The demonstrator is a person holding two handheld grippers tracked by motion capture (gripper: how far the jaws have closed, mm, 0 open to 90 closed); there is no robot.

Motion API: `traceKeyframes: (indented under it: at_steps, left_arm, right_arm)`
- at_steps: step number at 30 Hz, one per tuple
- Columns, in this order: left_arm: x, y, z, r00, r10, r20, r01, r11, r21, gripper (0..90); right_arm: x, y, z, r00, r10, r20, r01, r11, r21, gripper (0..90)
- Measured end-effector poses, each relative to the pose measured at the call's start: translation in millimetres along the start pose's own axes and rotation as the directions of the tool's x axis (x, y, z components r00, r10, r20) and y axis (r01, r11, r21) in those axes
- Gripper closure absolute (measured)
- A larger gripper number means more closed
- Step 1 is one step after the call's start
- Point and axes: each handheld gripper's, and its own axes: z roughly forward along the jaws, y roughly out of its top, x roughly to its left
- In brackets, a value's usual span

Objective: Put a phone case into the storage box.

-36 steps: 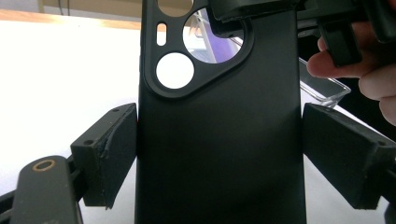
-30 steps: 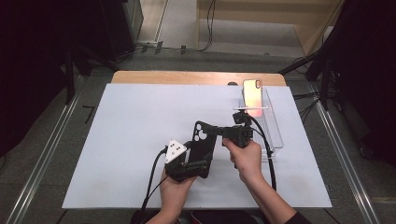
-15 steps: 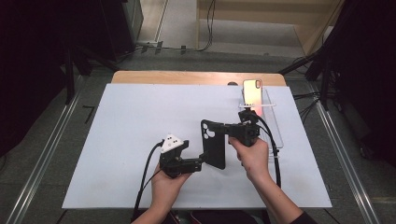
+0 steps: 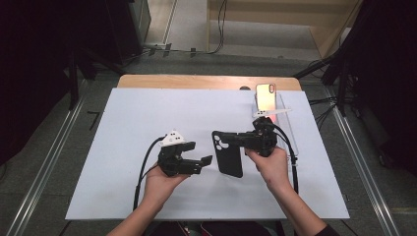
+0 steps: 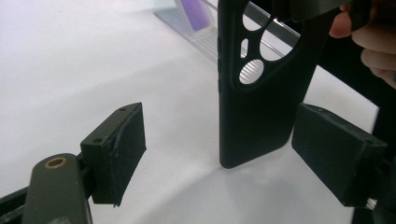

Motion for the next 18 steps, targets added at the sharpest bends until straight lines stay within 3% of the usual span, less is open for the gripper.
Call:
traceKeyframes:
  at_steps: [3,8,15,18]
  left_arm:
    - [5.0,4.6,-1.9,0.9991,0.0,0.042,0.0,1.0,0.001,17.8]
    - [12.5,13.5,-3.8,0.9926,0.036,0.116,-0.039,0.999,0.024,17.9]
    - [17.6,22.5,-5.5,0.9703,0.12,0.21,-0.128,0.9915,0.025,20.2]
    - [19.3,25.7,-6.6,0.9601,0.132,0.246,-0.143,0.9895,0.024,20.4]
  right_arm:
    - [0.4,0.5,-2.5,0.9991,-0.041,-0.015,0.041,0.9991,0.007,78.6]
    - [1.2,1.1,-5.2,0.9943,-0.096,-0.045,0.097,0.9951,0.019,78.6]
    - [1.7,0.9,-5.9,0.9844,-0.15,-0.093,0.152,0.988,0.025,78.5]
    - [3.0,1.2,-4.6,0.9787,-0.174,-0.108,0.178,0.9835,0.029,78.5]
